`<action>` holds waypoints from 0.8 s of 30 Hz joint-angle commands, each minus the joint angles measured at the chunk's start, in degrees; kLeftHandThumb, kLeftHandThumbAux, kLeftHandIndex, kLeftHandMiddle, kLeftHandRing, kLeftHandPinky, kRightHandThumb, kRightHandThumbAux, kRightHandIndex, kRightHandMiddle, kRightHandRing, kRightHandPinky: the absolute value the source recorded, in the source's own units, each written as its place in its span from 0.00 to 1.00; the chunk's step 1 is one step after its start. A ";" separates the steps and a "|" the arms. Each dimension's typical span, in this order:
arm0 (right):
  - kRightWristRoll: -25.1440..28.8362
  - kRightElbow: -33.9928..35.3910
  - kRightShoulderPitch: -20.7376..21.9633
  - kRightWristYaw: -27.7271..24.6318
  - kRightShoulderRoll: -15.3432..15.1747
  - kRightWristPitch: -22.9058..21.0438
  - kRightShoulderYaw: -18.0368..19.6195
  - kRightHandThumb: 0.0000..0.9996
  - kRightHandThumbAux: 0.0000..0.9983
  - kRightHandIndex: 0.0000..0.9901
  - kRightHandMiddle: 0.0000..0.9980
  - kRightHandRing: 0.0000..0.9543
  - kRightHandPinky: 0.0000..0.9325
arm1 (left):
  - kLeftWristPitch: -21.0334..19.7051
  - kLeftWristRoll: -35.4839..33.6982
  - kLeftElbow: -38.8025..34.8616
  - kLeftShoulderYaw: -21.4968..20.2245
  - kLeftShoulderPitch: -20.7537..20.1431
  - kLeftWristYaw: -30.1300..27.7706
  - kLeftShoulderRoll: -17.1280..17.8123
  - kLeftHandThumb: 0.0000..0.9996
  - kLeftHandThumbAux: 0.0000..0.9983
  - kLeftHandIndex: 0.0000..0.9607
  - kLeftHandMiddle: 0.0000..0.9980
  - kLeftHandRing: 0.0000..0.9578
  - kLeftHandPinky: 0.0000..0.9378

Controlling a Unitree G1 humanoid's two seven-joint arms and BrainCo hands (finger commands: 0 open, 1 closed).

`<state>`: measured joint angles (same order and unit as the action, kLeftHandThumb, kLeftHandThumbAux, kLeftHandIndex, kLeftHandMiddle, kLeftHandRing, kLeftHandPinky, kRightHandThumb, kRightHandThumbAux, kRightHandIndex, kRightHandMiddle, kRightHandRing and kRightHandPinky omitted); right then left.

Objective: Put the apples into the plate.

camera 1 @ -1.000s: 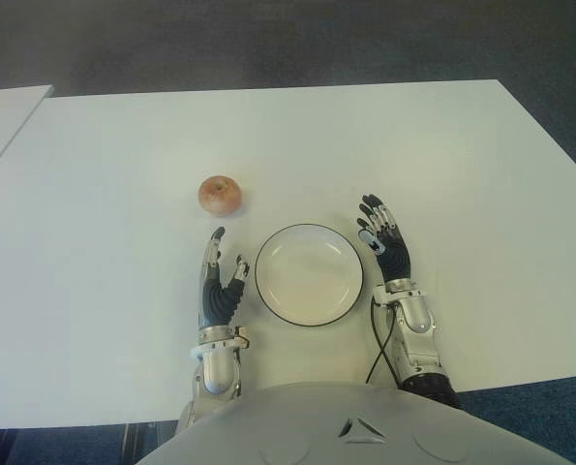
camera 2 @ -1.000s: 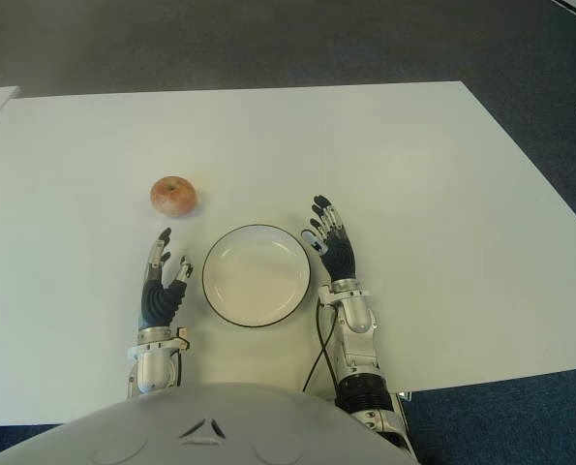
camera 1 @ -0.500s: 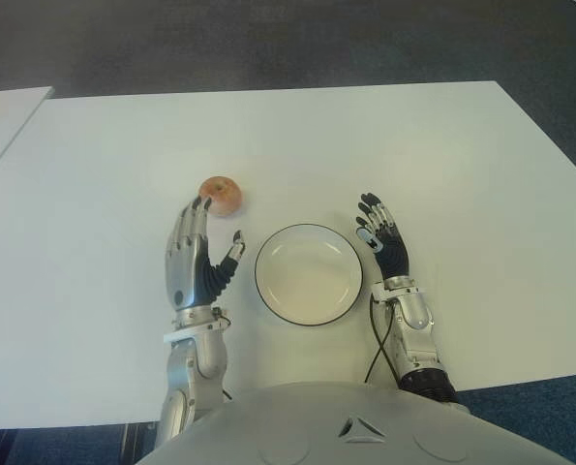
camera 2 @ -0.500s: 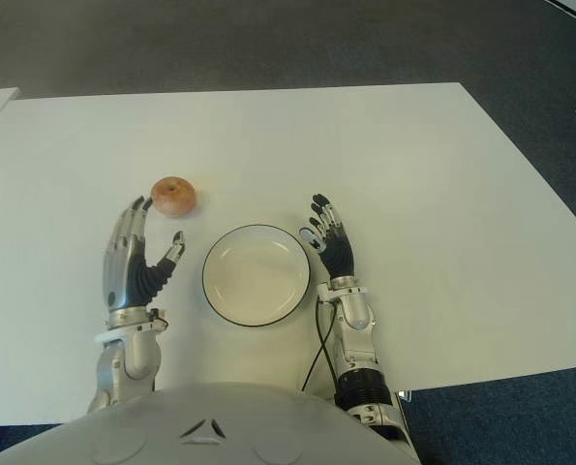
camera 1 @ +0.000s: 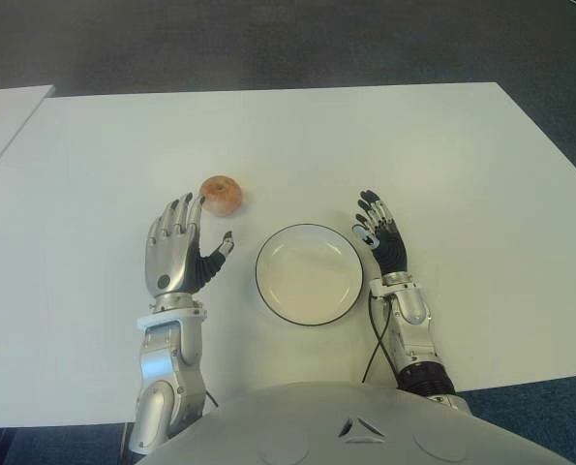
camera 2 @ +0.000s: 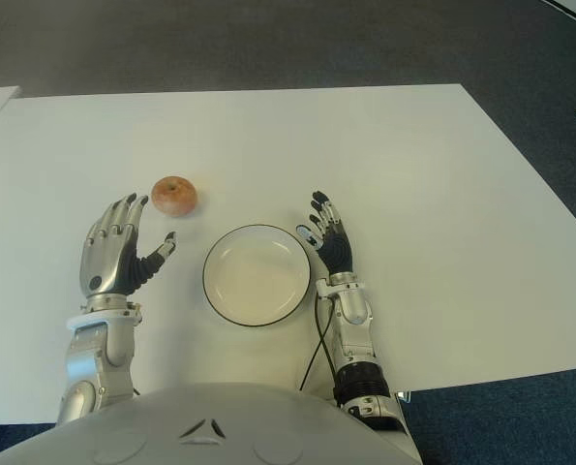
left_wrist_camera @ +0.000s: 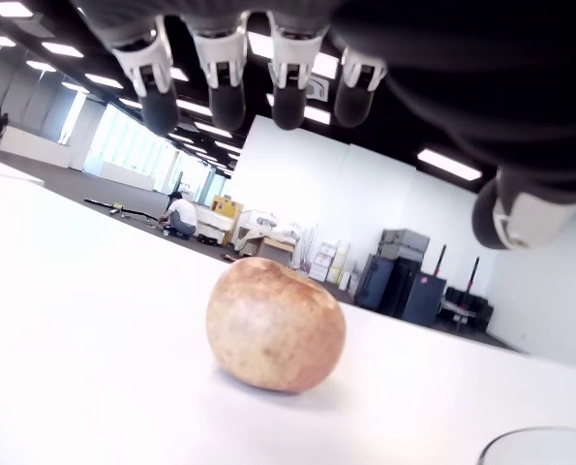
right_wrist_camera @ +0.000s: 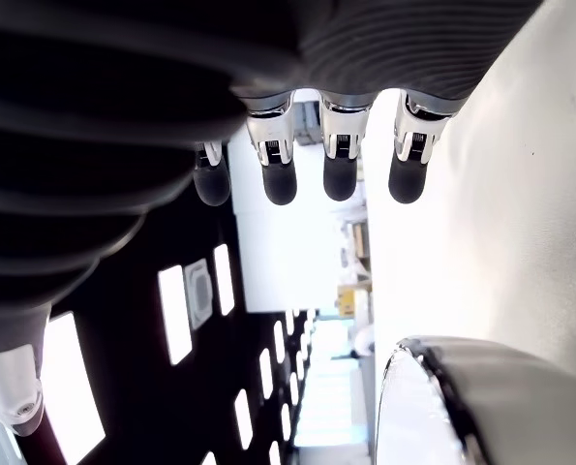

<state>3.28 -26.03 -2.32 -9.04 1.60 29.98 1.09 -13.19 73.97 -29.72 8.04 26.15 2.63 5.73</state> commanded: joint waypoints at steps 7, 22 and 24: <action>-0.48 -9.59 -2.81 1.33 1.47 -1.48 0.01 0.13 0.57 0.00 0.00 0.00 0.01 | 1.30 3.32 1.11 -2.77 -8.01 -14.35 12.01 0.26 0.36 0.05 0.00 0.00 0.01; -1.83 -11.81 -1.62 3.14 1.79 -0.64 -0.24 0.12 0.57 0.00 0.00 0.00 0.00 | 9.03 -3.01 15.26 -2.27 -17.41 -14.94 24.17 0.28 0.36 0.02 0.00 0.00 0.01; -1.93 -12.01 -1.49 3.34 1.78 -0.62 -0.23 0.11 0.56 0.00 0.00 0.00 0.00 | 9.90 -3.72 17.03 -1.82 -18.36 -14.42 25.13 0.27 0.36 0.02 0.00 0.00 0.00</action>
<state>1.23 -30.76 1.45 -6.29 1.88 31.41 1.08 -4.89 71.53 -16.78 5.10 9.59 -12.98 29.17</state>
